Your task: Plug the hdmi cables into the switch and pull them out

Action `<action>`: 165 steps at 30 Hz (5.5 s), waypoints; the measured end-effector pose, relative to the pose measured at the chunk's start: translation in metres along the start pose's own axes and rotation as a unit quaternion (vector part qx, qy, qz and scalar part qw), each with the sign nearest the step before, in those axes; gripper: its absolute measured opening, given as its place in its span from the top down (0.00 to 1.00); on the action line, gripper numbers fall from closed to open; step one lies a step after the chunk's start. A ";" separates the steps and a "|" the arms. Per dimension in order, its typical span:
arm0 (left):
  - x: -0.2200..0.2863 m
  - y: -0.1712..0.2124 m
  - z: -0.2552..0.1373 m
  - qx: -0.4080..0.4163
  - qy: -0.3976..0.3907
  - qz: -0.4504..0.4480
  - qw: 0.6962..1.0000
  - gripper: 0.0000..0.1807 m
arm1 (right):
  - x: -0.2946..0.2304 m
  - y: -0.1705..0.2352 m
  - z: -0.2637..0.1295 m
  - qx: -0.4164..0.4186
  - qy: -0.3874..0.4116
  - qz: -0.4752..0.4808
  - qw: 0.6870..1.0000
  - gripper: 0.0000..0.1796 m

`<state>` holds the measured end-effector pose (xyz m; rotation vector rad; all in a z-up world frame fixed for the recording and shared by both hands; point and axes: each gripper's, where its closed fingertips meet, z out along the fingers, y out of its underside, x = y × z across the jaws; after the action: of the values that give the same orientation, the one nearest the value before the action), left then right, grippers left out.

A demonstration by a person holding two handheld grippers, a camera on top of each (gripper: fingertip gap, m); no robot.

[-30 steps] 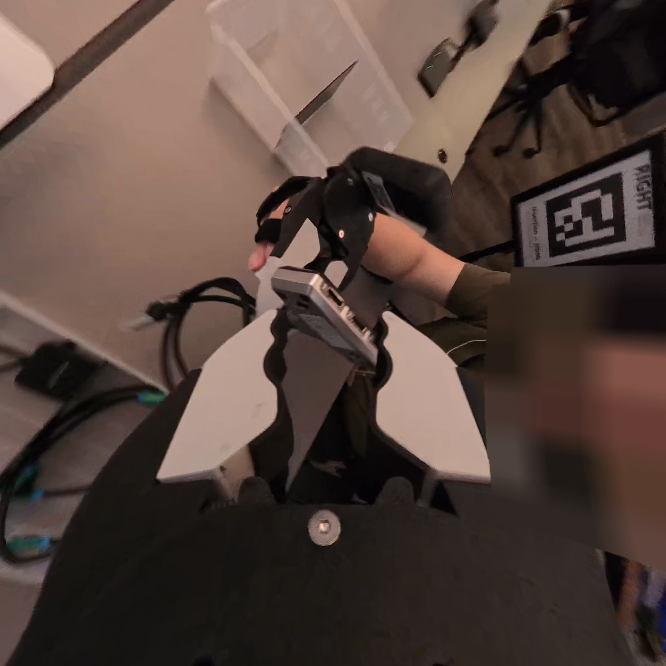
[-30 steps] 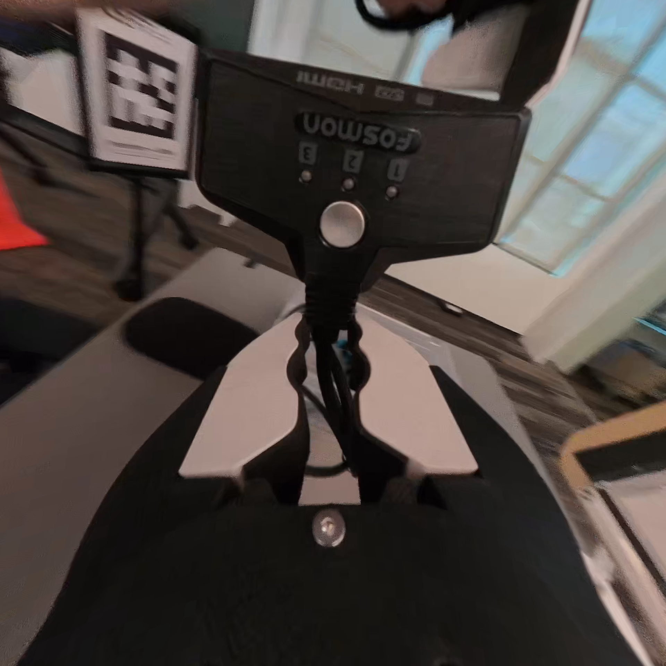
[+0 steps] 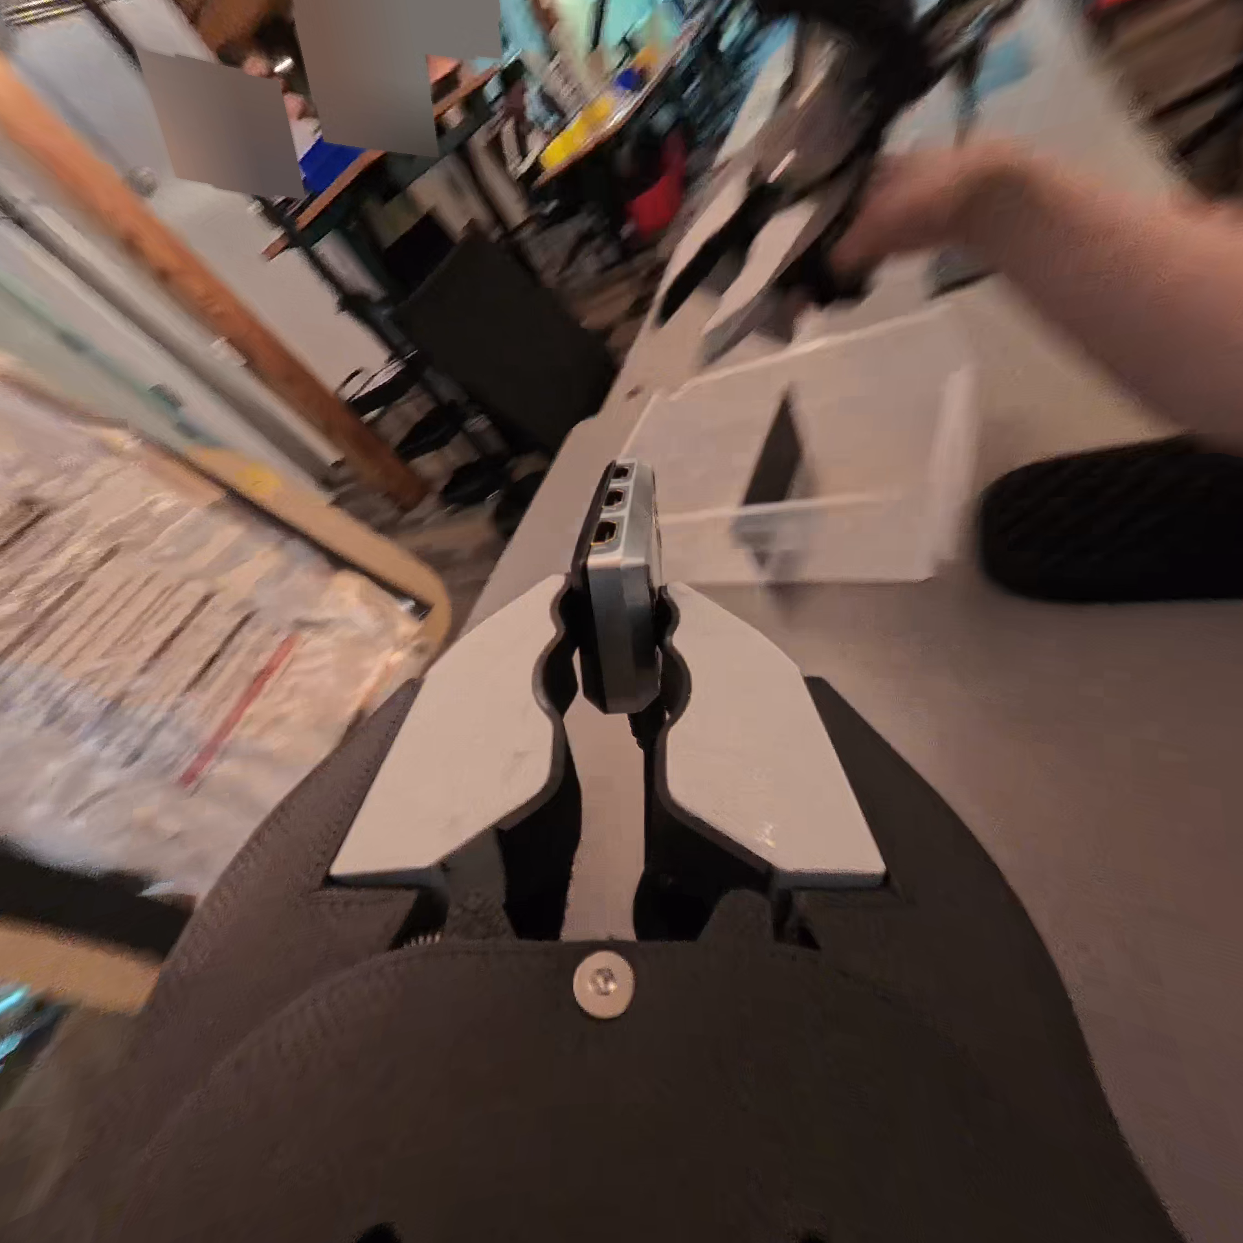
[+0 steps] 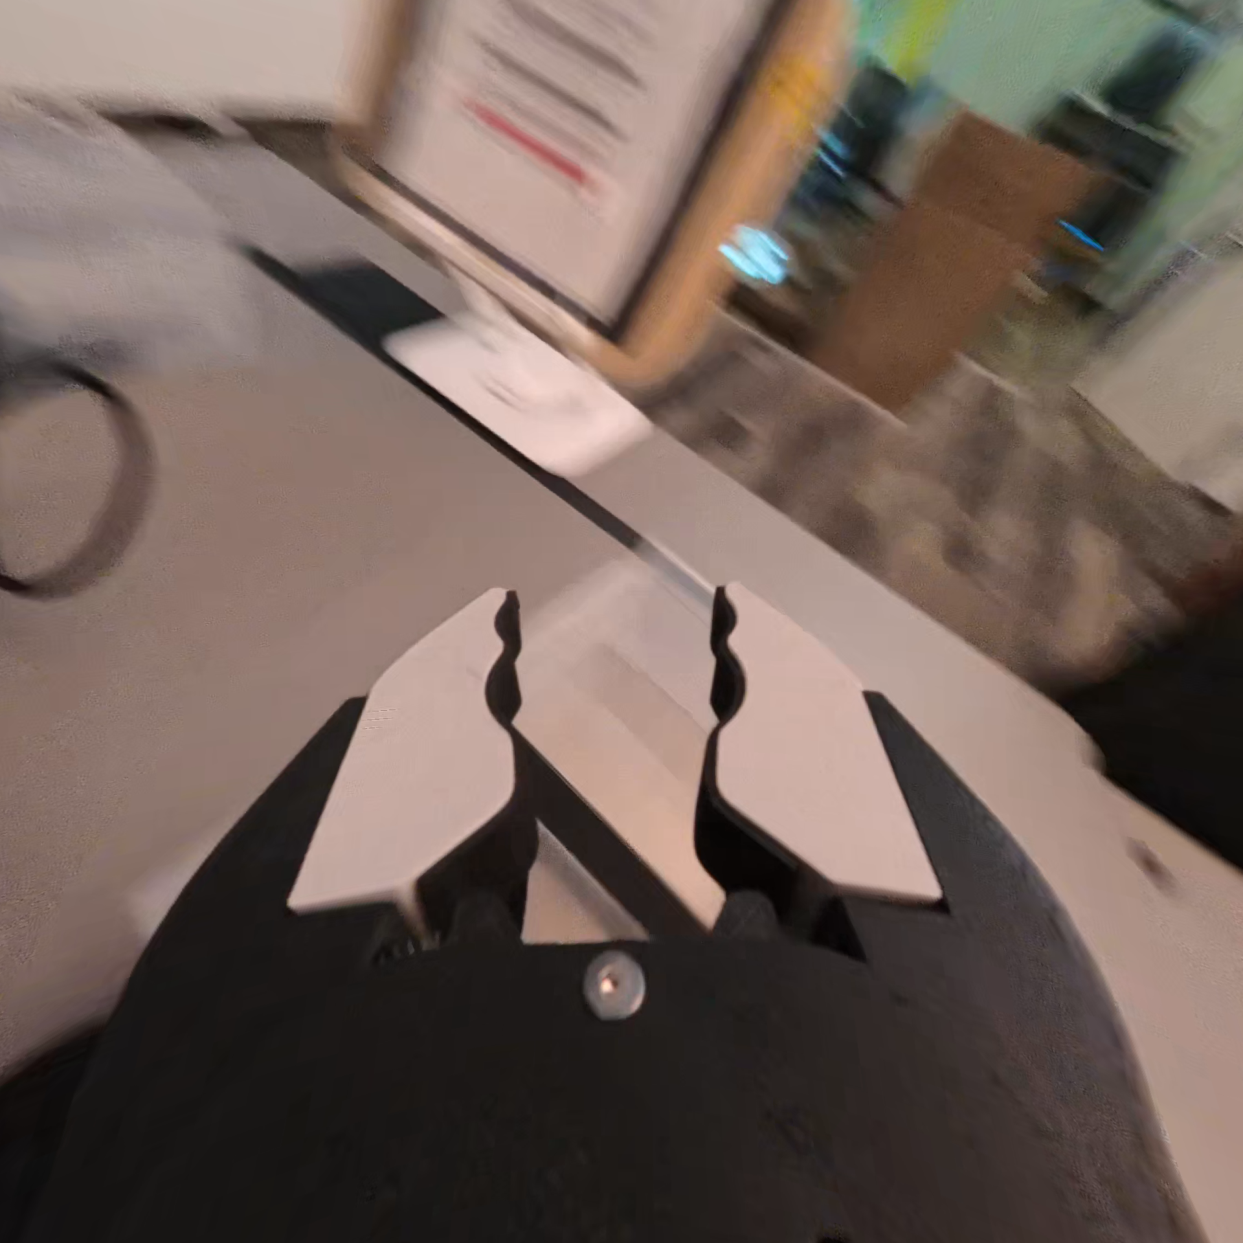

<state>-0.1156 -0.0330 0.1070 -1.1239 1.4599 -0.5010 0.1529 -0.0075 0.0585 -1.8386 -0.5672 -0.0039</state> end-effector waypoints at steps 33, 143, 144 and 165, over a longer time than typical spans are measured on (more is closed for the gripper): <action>0.112 0.170 0.122 -0.217 0.006 0.100 0.971 0.81 | 0.126 0.112 -0.120 0.016 0.139 0.353 0.925 0.82; 0.030 -0.034 -0.063 0.070 -0.278 -0.360 0.888 0.97 | -0.260 -0.175 -0.015 0.358 0.066 -0.425 0.829 0.79; 0.033 -0.033 -0.059 0.067 -0.272 -0.363 0.889 0.97 | -0.263 -0.173 -0.011 0.351 0.066 -0.432 0.828 0.78; 0.060 -0.064 -0.119 0.216 -0.162 -0.313 0.911 0.69 | -0.243 -0.177 -0.115 0.579 -0.390 -0.113 0.707 0.96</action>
<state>-0.1954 -0.1466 0.1568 -1.2262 0.6285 -0.9766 -0.0982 -0.1622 0.1893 -0.4285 -1.0513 0.8263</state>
